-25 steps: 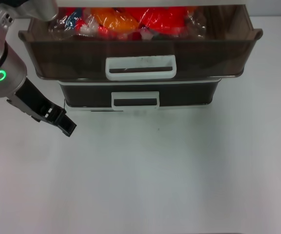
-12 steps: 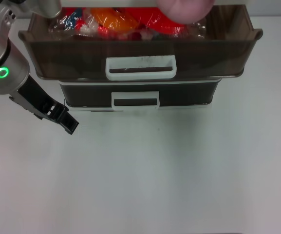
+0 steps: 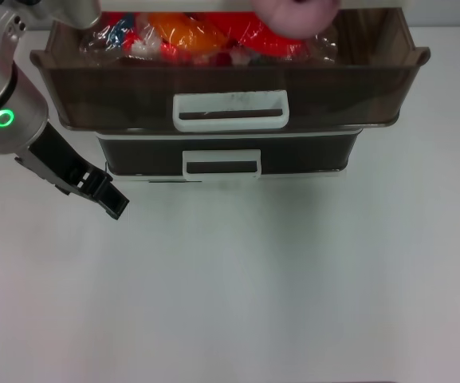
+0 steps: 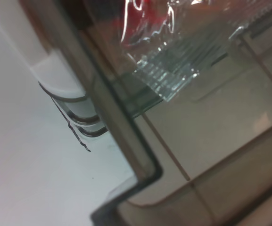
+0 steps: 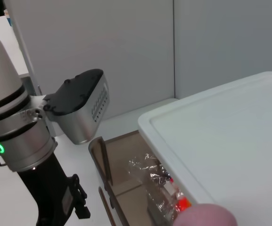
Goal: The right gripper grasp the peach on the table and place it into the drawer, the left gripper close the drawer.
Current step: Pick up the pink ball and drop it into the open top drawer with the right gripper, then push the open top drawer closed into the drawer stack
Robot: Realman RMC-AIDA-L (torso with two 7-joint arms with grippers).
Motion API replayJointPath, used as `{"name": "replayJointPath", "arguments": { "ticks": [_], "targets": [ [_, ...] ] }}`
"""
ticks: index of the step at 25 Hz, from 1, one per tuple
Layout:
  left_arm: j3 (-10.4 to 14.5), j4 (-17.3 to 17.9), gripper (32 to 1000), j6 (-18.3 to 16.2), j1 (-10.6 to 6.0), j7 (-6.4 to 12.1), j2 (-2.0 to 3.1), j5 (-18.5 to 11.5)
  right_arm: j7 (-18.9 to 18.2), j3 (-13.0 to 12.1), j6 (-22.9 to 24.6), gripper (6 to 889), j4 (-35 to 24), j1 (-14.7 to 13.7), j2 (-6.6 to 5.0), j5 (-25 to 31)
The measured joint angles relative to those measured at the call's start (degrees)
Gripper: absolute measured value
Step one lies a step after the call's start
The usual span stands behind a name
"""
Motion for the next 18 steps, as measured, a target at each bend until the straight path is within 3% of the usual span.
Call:
{"name": "replayJointPath", "arguments": {
  "ticks": [7, 13, 16, 18],
  "targets": [
    [0.07, 0.02, 814, 0.00, 0.00, 0.00, 0.05, -0.02, 0.53, -0.05, 0.20, 232, 0.05, 0.43, 0.04, -0.01],
    [0.00, 0.02, 814, 0.00, 0.00, 0.01, 0.05, -0.02, 0.56, -0.06, 0.37, 479, 0.10, 0.45, 0.05, 0.00],
    [0.00, 0.02, 814, 0.00, 0.00, 0.01, 0.05, -0.02, 0.43, -0.06, 0.42, 716, 0.11, 0.45, 0.05, 0.00],
    [0.04, 0.02, 814, 0.00, 0.00, -0.02, 0.05, -0.02, 0.13, -0.07, 0.48, 730, -0.06, 0.45, 0.05, 0.00]
  ]
}}
